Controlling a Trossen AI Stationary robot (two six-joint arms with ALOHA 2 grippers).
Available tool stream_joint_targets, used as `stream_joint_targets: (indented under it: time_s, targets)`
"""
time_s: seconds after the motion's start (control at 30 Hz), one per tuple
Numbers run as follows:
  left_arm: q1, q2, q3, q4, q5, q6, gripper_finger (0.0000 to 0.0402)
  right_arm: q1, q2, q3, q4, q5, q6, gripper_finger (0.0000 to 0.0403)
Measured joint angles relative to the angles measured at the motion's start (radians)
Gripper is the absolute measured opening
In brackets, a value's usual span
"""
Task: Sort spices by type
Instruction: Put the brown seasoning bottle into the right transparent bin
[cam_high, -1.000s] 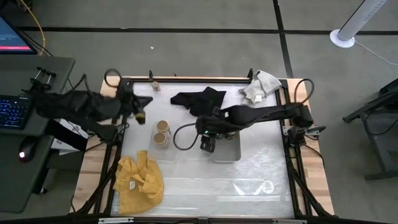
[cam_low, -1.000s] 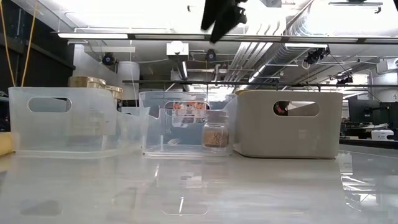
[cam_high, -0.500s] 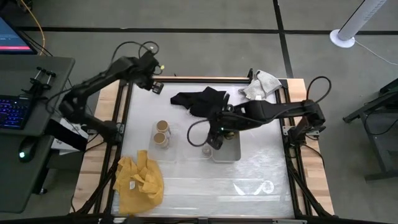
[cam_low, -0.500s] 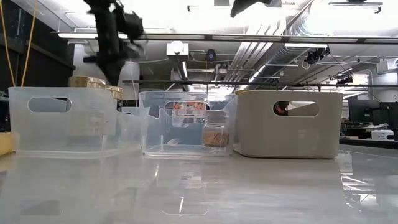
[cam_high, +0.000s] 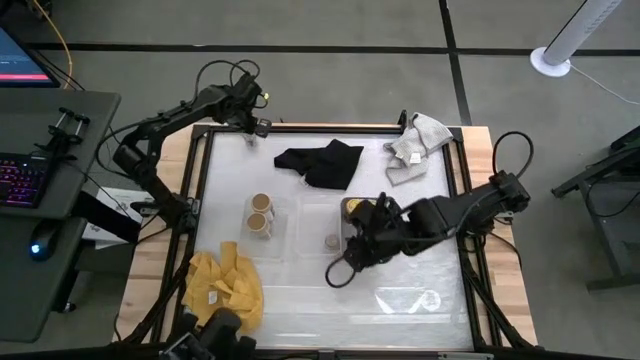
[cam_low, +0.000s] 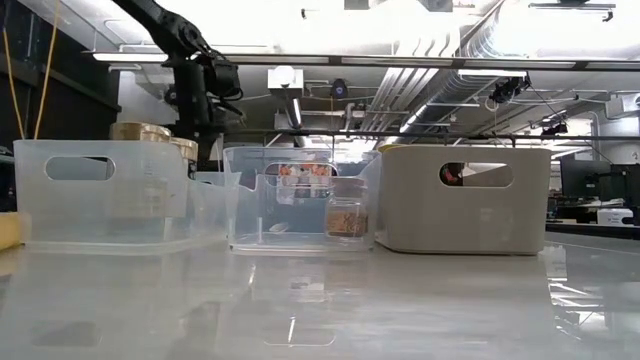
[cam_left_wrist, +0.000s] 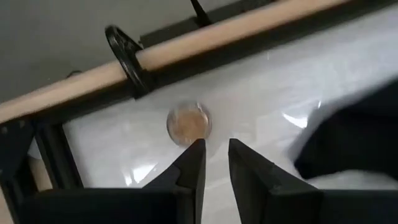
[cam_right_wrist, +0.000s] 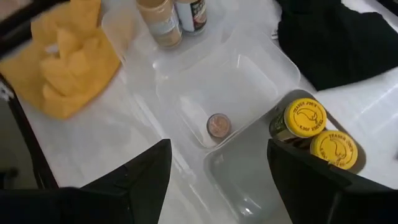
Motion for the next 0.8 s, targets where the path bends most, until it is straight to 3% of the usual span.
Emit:
stream_joint_targets:
  time_s: [0.23,0.43,0.8]
  targets:
    - [0.034,0.068,0.000,0.024,-0.003,0.008,0.0069,0.082,0.000,0.000,-0.039,0.092,0.181,0.0261]
    - [0.043,0.107,-0.002,0.050,-0.005,0.039,0.0007,0.121,0.000,0.000,-0.091,0.136,0.286,0.0261]
    - [0.048,0.107,-0.055,0.091,-0.055,-0.010,0.0000,0.127,0.000,-0.001,-0.122,0.147,0.326,0.0261]
